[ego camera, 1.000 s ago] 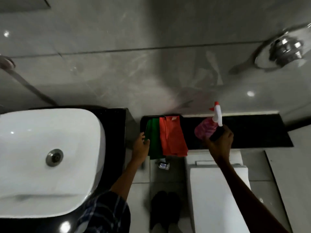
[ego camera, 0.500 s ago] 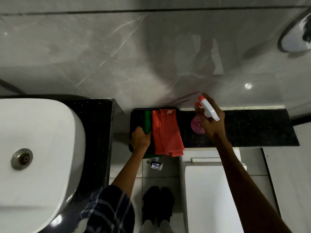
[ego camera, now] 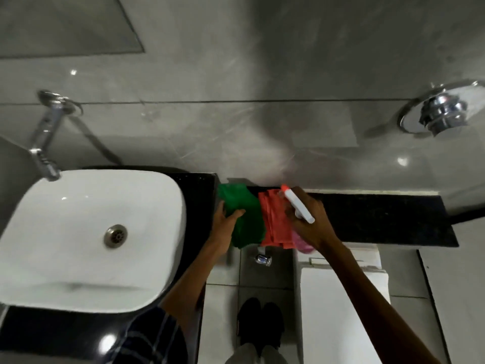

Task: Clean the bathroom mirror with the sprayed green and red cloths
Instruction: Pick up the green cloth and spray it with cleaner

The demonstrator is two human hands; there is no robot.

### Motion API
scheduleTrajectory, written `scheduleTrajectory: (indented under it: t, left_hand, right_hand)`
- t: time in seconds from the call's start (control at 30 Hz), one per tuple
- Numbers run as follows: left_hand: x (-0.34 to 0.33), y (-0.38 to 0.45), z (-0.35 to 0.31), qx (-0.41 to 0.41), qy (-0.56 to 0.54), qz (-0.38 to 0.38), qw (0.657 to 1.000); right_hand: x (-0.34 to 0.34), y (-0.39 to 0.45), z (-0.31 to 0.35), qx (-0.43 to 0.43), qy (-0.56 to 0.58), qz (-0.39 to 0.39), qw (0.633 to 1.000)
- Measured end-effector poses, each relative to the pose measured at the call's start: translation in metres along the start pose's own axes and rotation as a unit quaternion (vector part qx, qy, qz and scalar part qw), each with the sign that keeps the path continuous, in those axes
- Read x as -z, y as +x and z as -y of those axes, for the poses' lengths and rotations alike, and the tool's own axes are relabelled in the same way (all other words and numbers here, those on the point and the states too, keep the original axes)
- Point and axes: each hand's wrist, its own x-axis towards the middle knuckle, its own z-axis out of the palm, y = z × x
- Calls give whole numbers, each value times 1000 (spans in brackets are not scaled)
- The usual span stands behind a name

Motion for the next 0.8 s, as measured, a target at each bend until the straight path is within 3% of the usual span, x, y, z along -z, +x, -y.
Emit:
scheduleTrajectory:
  t: [0.13, 0.3, 0.47, 0.8]
  left_hand:
    - [19, -51, -54, -81, -11, 66, 994]
    - [45, -80, -110, -98, -29, 129, 986]
    - [48, -87, -135, -123, -19, 152, 980]
    - [34, -97, -141, -145, -66, 137, 978]
  right_hand:
    - [-16, -27, 61, -19, 1, 41, 999]
    - [-25, -30, 105, 7, 31, 103, 994]
    - [-41, -24, 121, -52, 56, 41, 996]
    - [-29, -26, 124, -69, 79, 53, 993]
